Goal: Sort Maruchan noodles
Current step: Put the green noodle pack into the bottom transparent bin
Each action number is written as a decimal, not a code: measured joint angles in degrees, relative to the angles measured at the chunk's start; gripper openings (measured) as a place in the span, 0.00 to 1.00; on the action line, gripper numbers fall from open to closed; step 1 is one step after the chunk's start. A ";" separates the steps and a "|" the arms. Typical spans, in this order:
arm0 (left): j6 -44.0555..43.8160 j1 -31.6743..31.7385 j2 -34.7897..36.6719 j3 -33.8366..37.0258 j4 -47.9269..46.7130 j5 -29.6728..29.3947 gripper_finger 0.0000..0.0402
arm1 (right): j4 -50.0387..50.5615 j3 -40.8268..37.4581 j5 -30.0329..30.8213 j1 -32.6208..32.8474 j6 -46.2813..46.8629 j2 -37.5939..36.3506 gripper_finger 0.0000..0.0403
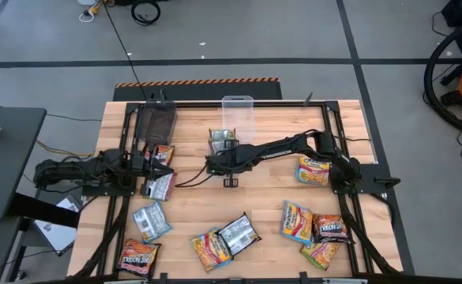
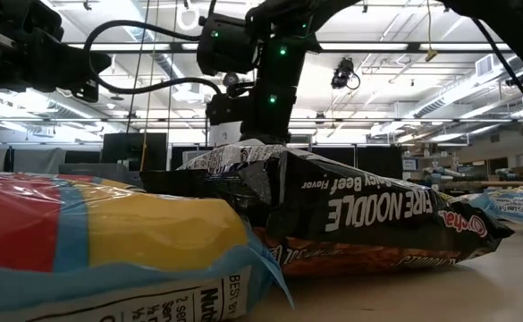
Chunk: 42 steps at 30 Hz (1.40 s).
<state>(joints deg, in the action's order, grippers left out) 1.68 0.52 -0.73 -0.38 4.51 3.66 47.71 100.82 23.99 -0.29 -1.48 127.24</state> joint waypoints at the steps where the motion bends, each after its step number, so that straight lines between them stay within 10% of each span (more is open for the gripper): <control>1: 0.02 0.00 0.00 0.00 0.00 0.02 0.06 | -0.20 0.00 -1.23 -0.13 0.10 0.00 0.12; 7: 0.02 0.02 0.00 0.02 -0.02 0.02 0.06 | -1.62 -0.02 -10.98 -0.88 -1.11 0.11 0.12; 29: 0.00 0.00 0.00 0.00 -0.04 0.02 0.06 | -0.38 -2.44 -4.73 4.98 2.10 -11.37 0.13; 37: 0.01 0.00 0.00 0.00 -0.04 0.01 0.06 | 0.39 -16.22 1.26 20.88 20.45 -27.04 0.14; 42: 0.02 0.00 0.00 0.00 -0.04 0.00 0.06 | 14.62 -20.67 -7.45 29.45 41.20 -31.25 0.24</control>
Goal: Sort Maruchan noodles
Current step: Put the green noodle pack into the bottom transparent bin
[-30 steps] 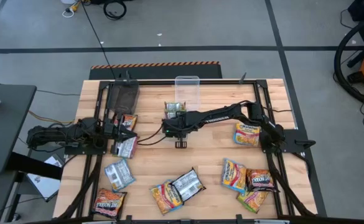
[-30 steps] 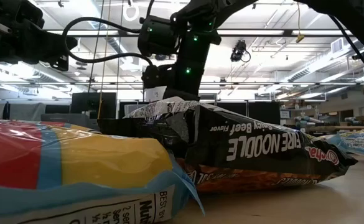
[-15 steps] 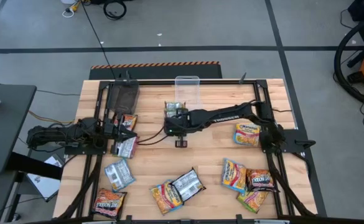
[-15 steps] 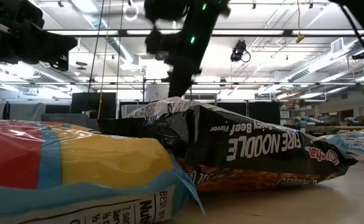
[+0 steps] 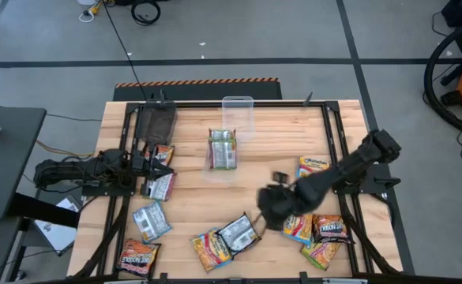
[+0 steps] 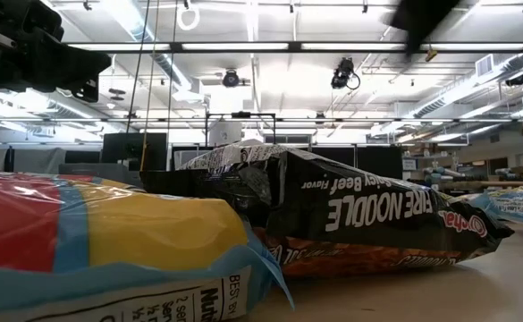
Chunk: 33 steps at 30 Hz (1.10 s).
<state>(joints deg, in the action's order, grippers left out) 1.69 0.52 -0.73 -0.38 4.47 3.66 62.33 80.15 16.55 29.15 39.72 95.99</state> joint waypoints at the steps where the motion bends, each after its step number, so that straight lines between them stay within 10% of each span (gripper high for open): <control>1: -0.02 0.00 0.00 0.00 0.02 0.02 0.06 | 3.90 -0.20 -4.03 1.28 3.53 0.26 0.27; 5: 0.00 0.00 0.00 0.00 0.00 0.02 0.06 | 5.56 -0.11 -16.97 7.05 15.62 1.95 0.38; 11: 0.00 0.00 0.00 0.00 0.00 0.02 0.06 | -0.84 0.16 -19.56 19.41 28.81 5.76 0.40; 19: -0.01 0.00 0.00 0.02 0.00 0.02 0.06 | -5.65 0.12 -11.14 33.92 16.52 13.38 0.40; 33: 0.00 0.02 0.00 0.00 0.00 0.02 0.06 | -1.84 0.04 -11.10 33.39 5.10 19.35 0.41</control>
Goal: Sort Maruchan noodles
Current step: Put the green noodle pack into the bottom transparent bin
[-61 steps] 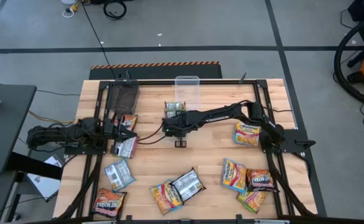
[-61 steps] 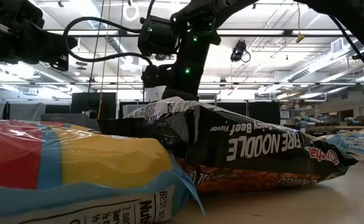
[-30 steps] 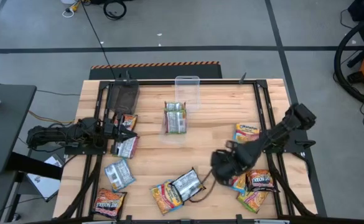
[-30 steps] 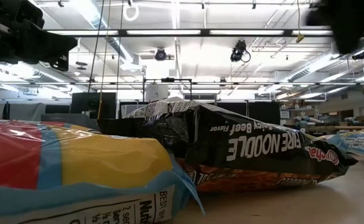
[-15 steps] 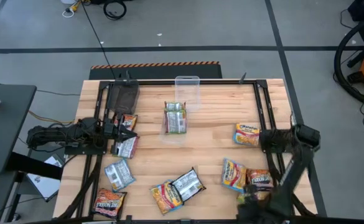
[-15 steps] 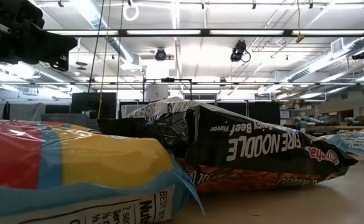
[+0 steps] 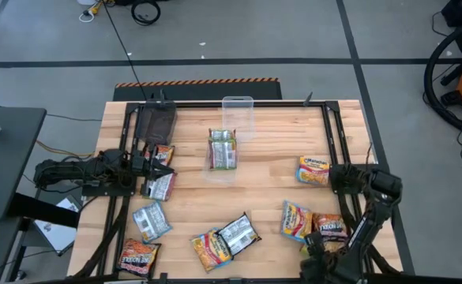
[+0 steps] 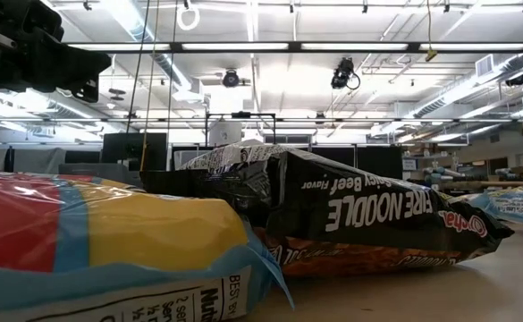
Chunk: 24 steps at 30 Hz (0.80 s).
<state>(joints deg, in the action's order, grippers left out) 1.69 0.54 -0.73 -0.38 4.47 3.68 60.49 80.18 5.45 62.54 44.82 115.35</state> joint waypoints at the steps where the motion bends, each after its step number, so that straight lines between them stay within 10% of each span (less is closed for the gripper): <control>1: 0.00 0.00 0.00 0.00 0.00 0.00 0.06 | 0.00 0.02 -0.26 -0.11 0.51 0.27 0.41; 24: 0.00 -0.01 0.00 0.00 0.02 -0.01 0.06 | 2.98 4.29 -1.24 -0.52 5.80 -2.59 0.02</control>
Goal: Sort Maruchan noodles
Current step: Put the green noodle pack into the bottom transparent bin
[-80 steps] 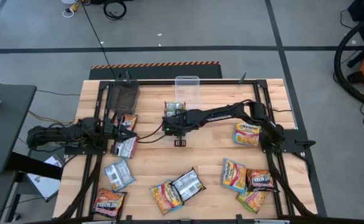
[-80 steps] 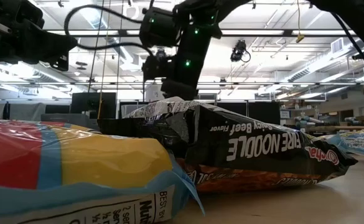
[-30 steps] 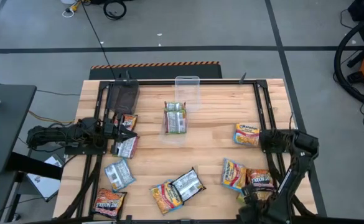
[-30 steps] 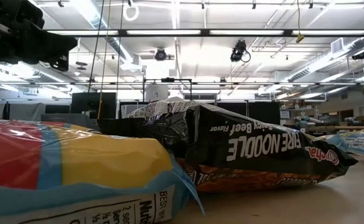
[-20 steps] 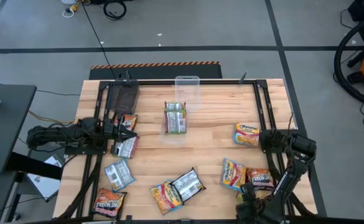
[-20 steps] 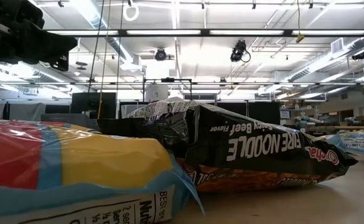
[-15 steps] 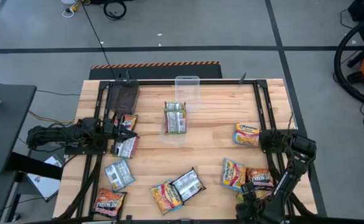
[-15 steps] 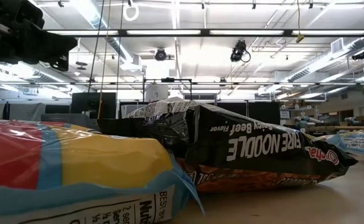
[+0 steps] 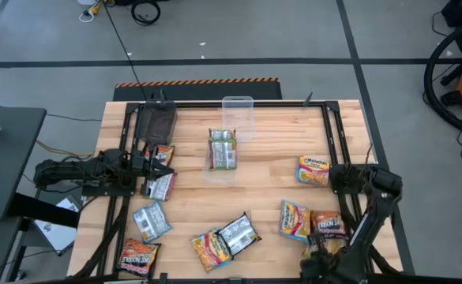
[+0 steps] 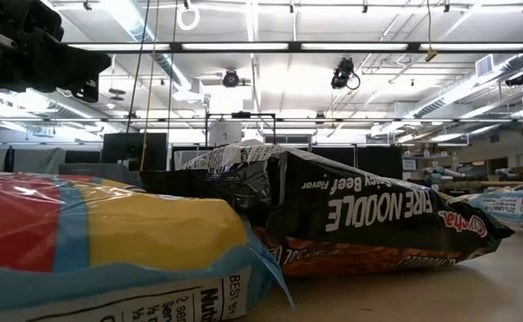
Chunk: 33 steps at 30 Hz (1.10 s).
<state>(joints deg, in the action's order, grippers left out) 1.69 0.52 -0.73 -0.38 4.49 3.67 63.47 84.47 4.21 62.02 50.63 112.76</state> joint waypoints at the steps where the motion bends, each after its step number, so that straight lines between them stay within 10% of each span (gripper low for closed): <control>1: -0.02 0.01 0.00 0.00 0.00 0.00 0.06 | 0.45 1.03 0.36 -0.04 -0.18 -1.11 0.01; 18: -0.01 0.00 0.00 0.01 -0.02 0.01 0.06 | -4.48 4.35 30.28 -16.66 -29.08 -21.71 0.01; 33: -0.01 0.00 0.00 0.00 -0.02 0.01 0.06 | -38.45 -3.74 -1.10 -51.67 -72.22 -21.93 0.01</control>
<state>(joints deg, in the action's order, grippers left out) 1.69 0.52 -0.73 -0.38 4.47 3.68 25.03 80.73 3.11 10.35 -21.59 90.83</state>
